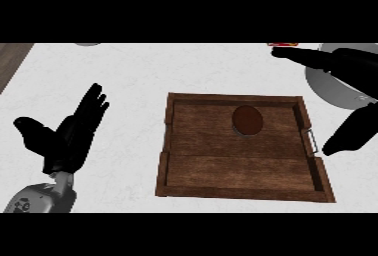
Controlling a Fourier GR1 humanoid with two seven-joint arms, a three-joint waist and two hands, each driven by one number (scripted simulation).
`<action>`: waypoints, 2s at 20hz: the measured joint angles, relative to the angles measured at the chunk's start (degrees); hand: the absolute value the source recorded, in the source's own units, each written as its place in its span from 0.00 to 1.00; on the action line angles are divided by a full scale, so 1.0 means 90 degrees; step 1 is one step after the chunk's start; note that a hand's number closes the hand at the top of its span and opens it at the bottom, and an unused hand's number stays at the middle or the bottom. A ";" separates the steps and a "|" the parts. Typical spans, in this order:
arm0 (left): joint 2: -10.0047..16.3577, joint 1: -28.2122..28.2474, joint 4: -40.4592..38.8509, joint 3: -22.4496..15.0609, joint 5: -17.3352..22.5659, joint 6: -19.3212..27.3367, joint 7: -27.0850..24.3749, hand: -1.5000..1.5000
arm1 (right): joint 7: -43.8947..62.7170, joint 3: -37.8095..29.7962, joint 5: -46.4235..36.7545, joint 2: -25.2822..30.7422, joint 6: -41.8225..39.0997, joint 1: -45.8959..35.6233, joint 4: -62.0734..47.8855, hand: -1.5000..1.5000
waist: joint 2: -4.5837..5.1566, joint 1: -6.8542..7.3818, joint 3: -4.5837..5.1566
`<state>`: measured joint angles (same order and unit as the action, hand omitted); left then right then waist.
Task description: Pick the cupcake from the tray and place it in the pot
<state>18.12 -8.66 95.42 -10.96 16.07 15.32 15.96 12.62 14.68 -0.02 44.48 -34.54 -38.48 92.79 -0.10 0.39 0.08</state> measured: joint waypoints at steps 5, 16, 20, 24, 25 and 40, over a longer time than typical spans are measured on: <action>-0.0159 0.0141 0.0081 -0.0035 -0.0217 0.0017 -0.0020 0.50 | 0.0658 0.0120 -0.0279 -0.0481 -0.0238 -0.0129 -0.0099 0.00 | 0.0005 0.0002 -0.0003; -0.0382 0.0126 0.0026 0.0179 -0.0404 -0.0212 0.0007 0.50 | 0.0789 0.0344 -0.1660 -0.1091 -0.0539 0.0267 -0.0283 0.00 | 0.0011 -0.0019 -0.0008; -0.0572 0.0191 -0.0077 0.0192 -0.0541 -0.0281 -0.0125 0.50 | 0.0782 0.0135 -0.1937 -0.1376 -0.0561 0.0498 -0.0154 0.00 | 0.0010 -0.0027 -0.0008; -0.0599 0.0107 0.0030 0.0350 -0.0598 -0.0373 0.0063 0.50 | 0.0811 -0.0004 -0.2205 -0.1756 -0.0626 0.0561 -0.0094 0.00 | 0.0009 -0.0024 -0.0008; -0.0585 0.0076 0.0073 0.0402 -0.0599 -0.0401 0.0147 0.50 | 0.0765 0.0015 -0.2330 -0.1847 -0.0591 0.0614 -0.0113 0.00 | 0.0009 -0.0023 -0.0008; -0.0860 0.0118 0.0215 0.0552 -0.0949 -0.0601 0.0310 0.50 | 0.1275 0.0108 -0.3645 -0.2925 -0.0585 0.0393 -0.0885 0.00 | 0.0013 -0.0001 -0.0010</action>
<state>10.38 -7.59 97.36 -6.00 7.53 9.91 18.75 24.10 15.65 -32.83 18.15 -39.81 -34.95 84.82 0.02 0.38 -0.01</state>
